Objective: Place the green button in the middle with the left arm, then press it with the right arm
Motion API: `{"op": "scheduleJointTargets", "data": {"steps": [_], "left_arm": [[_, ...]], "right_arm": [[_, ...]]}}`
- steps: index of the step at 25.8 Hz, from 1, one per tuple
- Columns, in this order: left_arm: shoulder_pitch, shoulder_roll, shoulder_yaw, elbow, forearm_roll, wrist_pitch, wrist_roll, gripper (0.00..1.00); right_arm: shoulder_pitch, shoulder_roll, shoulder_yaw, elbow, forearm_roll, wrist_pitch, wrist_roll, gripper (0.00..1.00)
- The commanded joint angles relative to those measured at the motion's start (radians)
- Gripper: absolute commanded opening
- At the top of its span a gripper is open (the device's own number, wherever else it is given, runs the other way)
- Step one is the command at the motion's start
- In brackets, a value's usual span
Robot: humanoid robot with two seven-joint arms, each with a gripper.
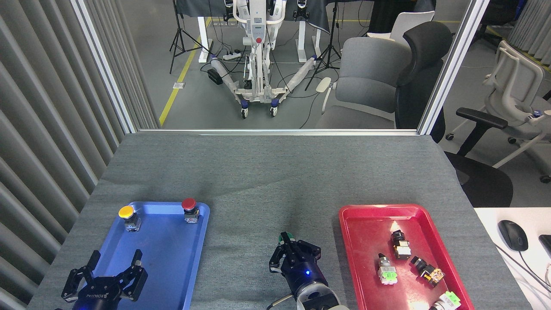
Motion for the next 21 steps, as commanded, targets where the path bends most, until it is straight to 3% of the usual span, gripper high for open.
{"op": "scheduleJointTargets", "data": {"steps": [1,5,8,10,13,16,21], "left_arm": [[-0.001,0.001,0.001,0.000,0.000,0.001,-0.001,0.99],[-0.001,0.001,0.002,-0.001,0.002,0.001,-0.001,0.99],[-0.003,0.001,0.002,-0.001,0.002,0.003,-0.001,0.99],[-0.003,0.001,0.002,-0.001,0.002,0.003,-0.001,0.99],[-0.003,0.001,0.002,-0.001,0.002,0.001,-0.001,0.99],[-0.003,-0.001,0.001,-0.001,0.002,0.000,-0.001,0.99],[-0.003,-0.001,0.001,-0.001,0.002,0.000,0.001,0.99]], "right_arm": [[0.004,0.005,0.002,-0.016,0.001,0.003,0.026,0.08],[0.002,0.027,-0.001,-0.059,0.001,0.003,-0.023,0.08],[0.002,0.025,-0.013,-0.111,0.000,0.003,-0.037,0.17],[0.005,0.020,-0.018,-0.139,0.000,0.003,-0.041,0.29],[0.028,0.016,-0.045,-0.192,0.000,0.017,-0.055,0.69],[0.097,0.014,-0.121,-0.260,0.001,0.015,-0.124,0.98],[0.218,-0.023,-0.231,-0.366,0.003,0.006,-0.264,1.00]]}}
